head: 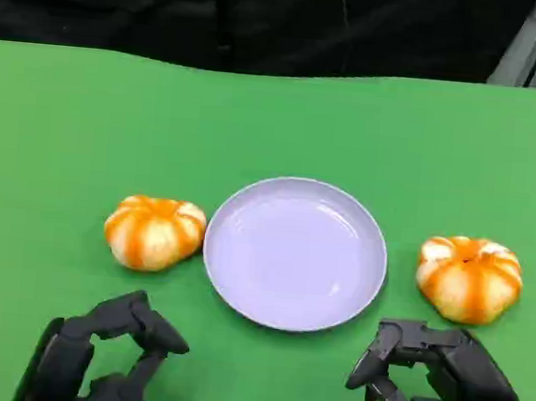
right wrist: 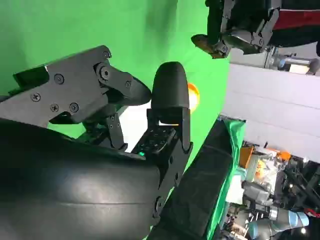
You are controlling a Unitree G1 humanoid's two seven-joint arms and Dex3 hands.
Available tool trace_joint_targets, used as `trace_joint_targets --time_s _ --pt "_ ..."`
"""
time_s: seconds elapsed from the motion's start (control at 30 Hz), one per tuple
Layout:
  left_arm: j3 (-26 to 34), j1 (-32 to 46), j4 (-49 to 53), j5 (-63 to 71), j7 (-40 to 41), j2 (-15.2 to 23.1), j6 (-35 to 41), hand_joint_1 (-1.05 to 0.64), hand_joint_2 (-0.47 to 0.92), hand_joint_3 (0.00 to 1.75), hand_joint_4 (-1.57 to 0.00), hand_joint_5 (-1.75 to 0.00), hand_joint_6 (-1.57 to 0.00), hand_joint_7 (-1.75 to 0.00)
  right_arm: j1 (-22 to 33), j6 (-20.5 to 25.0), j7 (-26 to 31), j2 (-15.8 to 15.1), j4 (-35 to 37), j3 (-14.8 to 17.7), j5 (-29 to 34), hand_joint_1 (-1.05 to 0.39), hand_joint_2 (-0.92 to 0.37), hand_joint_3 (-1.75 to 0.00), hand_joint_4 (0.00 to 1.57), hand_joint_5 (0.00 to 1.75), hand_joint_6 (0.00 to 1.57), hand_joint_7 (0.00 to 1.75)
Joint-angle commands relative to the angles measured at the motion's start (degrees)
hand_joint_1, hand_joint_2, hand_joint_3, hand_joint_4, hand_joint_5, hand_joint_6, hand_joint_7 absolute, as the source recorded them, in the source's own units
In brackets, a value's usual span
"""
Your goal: Grasp the bread from the table and place it into the plate.
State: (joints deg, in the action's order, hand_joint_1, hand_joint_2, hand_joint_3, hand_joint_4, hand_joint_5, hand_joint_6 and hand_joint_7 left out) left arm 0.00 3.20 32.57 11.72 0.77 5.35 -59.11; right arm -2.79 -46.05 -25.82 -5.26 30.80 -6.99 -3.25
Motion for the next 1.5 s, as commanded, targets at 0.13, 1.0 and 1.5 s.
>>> trace_joint_targets --time_s 0.13,1.0,1.5 --pt "0.01 -0.05 -0.30 -0.23 0.60 0.75 0.02 -0.06 0.75 0.69 -0.72 -1.38 -0.83 -1.10 -0.64 -0.44 -0.25 -0.95 0.67 0.81 -0.85 -0.09 -0.72 -0.81 0.76 1.54 0.83 1.10" --pt "-0.78 0.81 -2.16 -5.73 -1.31 -0.05 2.06 -0.18 0.92 0.21 -0.87 -0.27 -0.85 0.00 -0.69 -0.50 -0.42 -0.94 0.69 0.84 -0.83 -0.09 -0.74 -0.77 0.76 1.54 0.84 1.10" --pt "3.87 -2.30 -1.38 1.49 4.57 1.66 -1.43 -0.47 0.92 0.15 -0.71 0.00 -0.53 0.00 -0.66 -0.81 -0.18 -1.01 0.79 0.78 -0.36 -0.09 -0.72 -0.80 0.75 1.56 0.83 1.12"
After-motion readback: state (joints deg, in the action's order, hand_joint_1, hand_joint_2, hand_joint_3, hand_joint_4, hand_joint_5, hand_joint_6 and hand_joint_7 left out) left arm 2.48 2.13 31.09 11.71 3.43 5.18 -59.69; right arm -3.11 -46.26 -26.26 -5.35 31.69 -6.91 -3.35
